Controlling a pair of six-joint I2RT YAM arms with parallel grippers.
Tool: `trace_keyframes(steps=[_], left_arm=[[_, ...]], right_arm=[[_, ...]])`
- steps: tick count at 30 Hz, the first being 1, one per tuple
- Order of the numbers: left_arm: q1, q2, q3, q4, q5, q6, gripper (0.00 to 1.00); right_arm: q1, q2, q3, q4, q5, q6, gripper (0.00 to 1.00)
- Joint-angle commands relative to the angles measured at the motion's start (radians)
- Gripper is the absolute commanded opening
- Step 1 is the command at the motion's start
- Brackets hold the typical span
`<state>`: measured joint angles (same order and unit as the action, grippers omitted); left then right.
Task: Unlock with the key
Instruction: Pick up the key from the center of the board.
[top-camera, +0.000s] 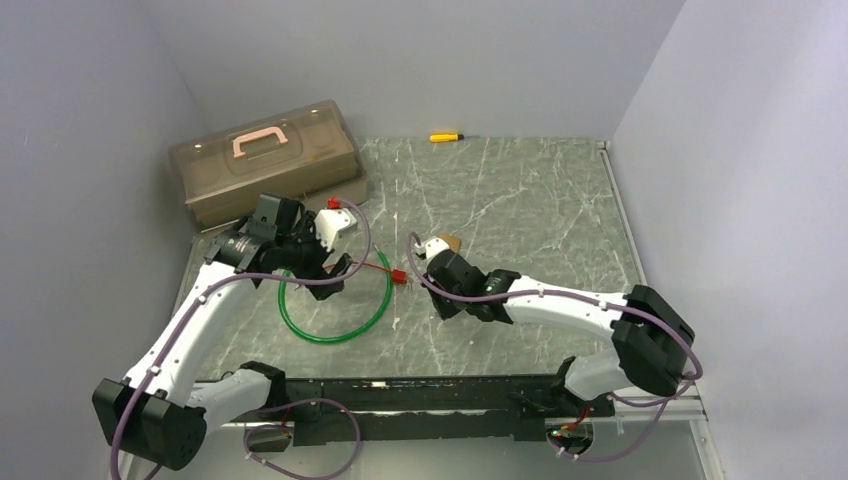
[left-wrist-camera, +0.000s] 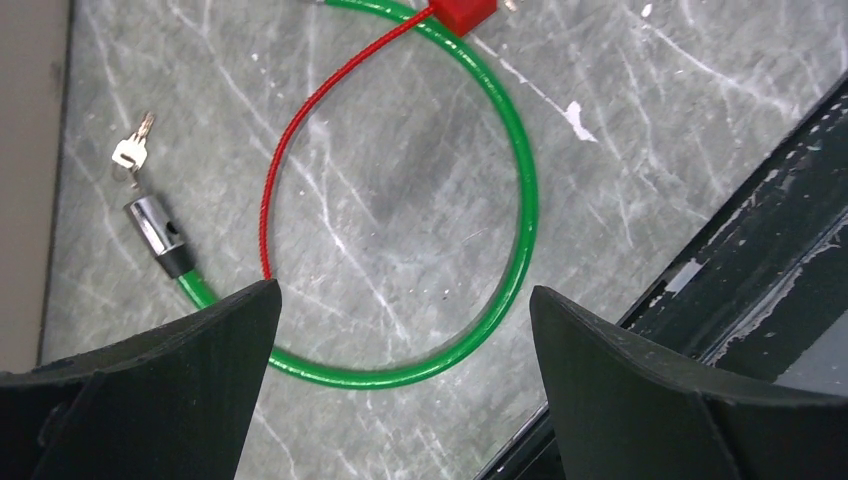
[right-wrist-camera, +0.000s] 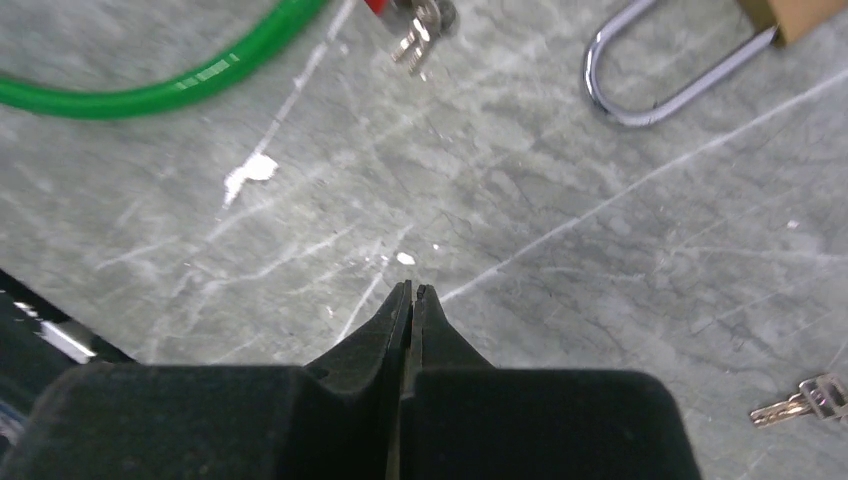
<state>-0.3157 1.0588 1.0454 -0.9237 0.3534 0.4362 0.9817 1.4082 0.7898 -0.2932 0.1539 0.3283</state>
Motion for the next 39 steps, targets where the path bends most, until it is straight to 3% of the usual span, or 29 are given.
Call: trace_keyframes(steps=[1, 12, 19, 24, 32, 39], left_arm=[[-0.008, 0.043, -0.003, 0.058, 0.105, -0.038, 0.99], [-0.073, 0.04, -0.012, 0.076, 0.224, -0.043, 0.99], [-0.163, -0.032, 0.028, 0.046, 0.198, 0.051, 1.0], [-0.164, -0.113, 0.073, -0.008, 0.352, 0.154, 0.99], [-0.21, -0.306, -0.106, 0.427, 0.478, -0.035, 0.99], [-0.28, -0.303, -0.138, 0.572, 0.462, -0.153, 0.98]], right_arm=[[0.001, -0.057, 0.077, -0.012, -0.027, -0.046, 0.0], [-0.012, -0.179, 0.119, -0.004, -0.123, -0.078, 0.0], [-0.022, -0.267, 0.154, 0.035, -0.263, -0.08, 0.0], [-0.022, -0.312, 0.232, 0.088, -0.417, -0.081, 0.0], [-0.021, -0.332, 0.314, 0.195, -0.501, -0.02, 0.0], [-0.019, -0.338, 0.329, 0.257, -0.533, 0.012, 0.0]])
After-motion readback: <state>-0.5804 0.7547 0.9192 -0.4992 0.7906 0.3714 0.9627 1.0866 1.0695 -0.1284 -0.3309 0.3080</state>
